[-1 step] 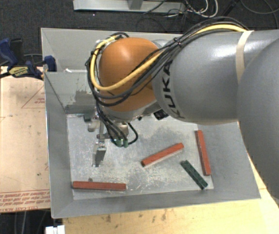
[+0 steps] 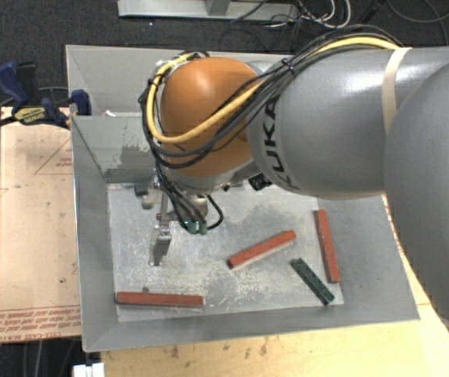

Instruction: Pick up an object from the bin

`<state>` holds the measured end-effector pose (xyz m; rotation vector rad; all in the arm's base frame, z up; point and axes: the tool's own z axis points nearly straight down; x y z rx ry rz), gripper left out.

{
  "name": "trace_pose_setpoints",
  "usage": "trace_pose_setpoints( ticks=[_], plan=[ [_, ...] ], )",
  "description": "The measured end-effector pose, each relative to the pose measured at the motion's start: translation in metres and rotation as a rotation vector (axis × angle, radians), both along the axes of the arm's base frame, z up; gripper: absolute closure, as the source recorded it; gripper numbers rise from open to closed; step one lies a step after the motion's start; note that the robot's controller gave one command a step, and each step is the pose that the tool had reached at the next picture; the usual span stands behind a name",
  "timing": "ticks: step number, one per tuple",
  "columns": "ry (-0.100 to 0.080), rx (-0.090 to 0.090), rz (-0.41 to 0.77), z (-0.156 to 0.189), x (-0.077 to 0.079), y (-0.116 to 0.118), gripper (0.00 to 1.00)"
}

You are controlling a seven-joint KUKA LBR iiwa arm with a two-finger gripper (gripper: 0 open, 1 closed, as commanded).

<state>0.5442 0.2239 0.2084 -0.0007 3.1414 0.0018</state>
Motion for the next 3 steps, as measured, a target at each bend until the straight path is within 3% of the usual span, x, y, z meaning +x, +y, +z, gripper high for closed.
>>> trace_pose_setpoints(
  ticks=[1,2,3],
  plan=[
    [-0.007,0.002,0.051,-0.040,-0.018,0.008,0.00],
    [0.032,-0.003,-0.094,-0.132,-0.046,0.012,1.00],
    [0.032,-0.002,-0.095,-0.132,-0.046,0.012,1.00]
  ],
)
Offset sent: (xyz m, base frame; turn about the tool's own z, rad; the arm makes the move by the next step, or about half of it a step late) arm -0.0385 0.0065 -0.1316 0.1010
